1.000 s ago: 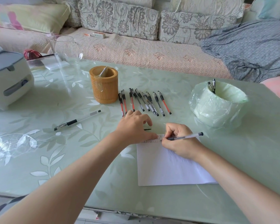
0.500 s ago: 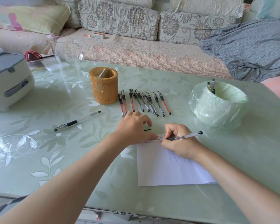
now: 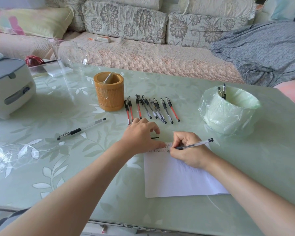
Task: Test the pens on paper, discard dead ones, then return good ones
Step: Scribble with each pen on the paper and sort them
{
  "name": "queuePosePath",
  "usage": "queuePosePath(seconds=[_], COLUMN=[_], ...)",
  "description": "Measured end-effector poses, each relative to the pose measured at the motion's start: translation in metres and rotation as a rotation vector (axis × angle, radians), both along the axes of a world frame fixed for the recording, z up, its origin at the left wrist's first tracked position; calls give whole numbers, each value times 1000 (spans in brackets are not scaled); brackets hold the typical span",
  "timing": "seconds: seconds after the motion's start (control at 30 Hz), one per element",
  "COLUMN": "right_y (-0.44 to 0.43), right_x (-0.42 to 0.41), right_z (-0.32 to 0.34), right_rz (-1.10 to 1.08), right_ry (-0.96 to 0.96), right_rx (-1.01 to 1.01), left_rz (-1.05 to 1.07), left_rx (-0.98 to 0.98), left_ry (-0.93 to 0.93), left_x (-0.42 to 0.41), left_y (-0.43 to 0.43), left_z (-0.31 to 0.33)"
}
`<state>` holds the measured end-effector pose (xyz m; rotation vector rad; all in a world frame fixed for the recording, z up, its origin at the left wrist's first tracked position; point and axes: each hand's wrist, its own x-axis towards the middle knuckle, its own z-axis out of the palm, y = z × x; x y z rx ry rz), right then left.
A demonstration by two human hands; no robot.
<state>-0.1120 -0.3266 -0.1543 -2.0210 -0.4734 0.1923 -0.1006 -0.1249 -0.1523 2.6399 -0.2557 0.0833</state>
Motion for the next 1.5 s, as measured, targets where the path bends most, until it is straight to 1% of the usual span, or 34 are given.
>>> queuePosePath(seconds=[0.33,0.37,0.47,0.53,0.67,0.77,0.87,1.0,1.07,1.1,1.23,1.37,1.5], right_y=[2,2,0,-1,3,5,9,13,12,10,3,0,4], right_x=[1,1,3,4,2,3,4,5,6,8,14,12,8], right_z=[1,2,5,6,10,14,23,41,49,51,51,45,47], right_rz=[-20,-28,-108,-164,-175,-178,-124,-125,-123,-127,-153,-207,-190], right_ry=[-26,-10,91,143,154,145,132,276,292,252,-10,-161,-209], right_rx=[-35,-12,170,245,232,228,213,424,476,429,24,-322,-405], left_rz=[1,2,-3,-35,-112,-116,-98,-81,-60,-50,-41,-24,-29], left_rx=[-3,-5,5,11,16,71,52,31,2,-13,-117,-183,-201], left_ry=[-2,-2,2,22,92,54,36,13,1,-2,-21,-45,-44], left_x=[-3,-2,-3,-2,0,-1,-4,-7,-9,-10,-12,-15,-18], left_y=[0,0,0,2,16,25,26,24,24,24,22,21,21], left_z=[2,1,3,6,20,22,21,22,23,24,31,37,37])
